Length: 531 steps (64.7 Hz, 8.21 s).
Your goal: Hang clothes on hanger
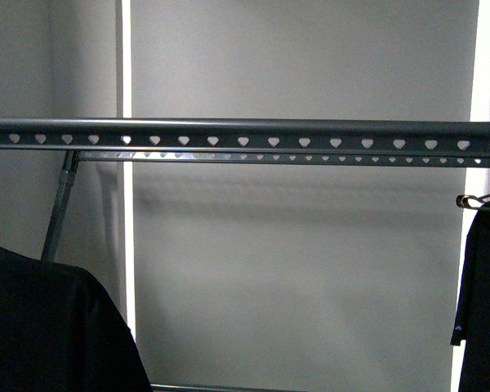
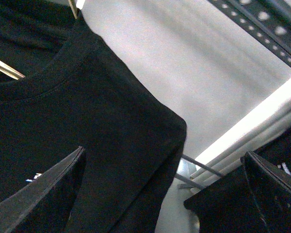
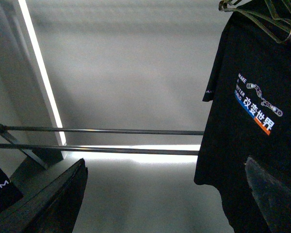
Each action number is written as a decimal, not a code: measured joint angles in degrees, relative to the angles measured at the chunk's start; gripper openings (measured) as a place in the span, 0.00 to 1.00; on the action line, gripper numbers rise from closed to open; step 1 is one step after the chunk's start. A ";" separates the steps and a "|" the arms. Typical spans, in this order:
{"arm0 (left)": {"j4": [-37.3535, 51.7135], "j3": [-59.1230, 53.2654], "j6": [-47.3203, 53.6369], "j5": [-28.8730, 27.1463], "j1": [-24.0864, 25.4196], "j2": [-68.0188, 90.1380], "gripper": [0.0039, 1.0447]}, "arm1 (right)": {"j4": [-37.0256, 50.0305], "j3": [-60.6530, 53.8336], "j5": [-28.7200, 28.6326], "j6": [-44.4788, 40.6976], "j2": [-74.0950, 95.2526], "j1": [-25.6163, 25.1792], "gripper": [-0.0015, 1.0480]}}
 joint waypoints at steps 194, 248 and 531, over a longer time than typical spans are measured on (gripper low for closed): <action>-21.70 27.36 132.65 43.74 -5.42 26.95 0.04 | 0.00 0.00 0.02 0.00 0.00 0.00 0.93; -21.66 27.36 134.33 43.65 -5.22 26.93 0.04 | 22.23 22.16 -44.04 -78.38 49.37 -8.70 0.93; -4.61 -27.45 30.80 3.41 3.56 -37.31 0.03 | -13.31 94.03 -24.55 37.83 105.68 -10.64 0.35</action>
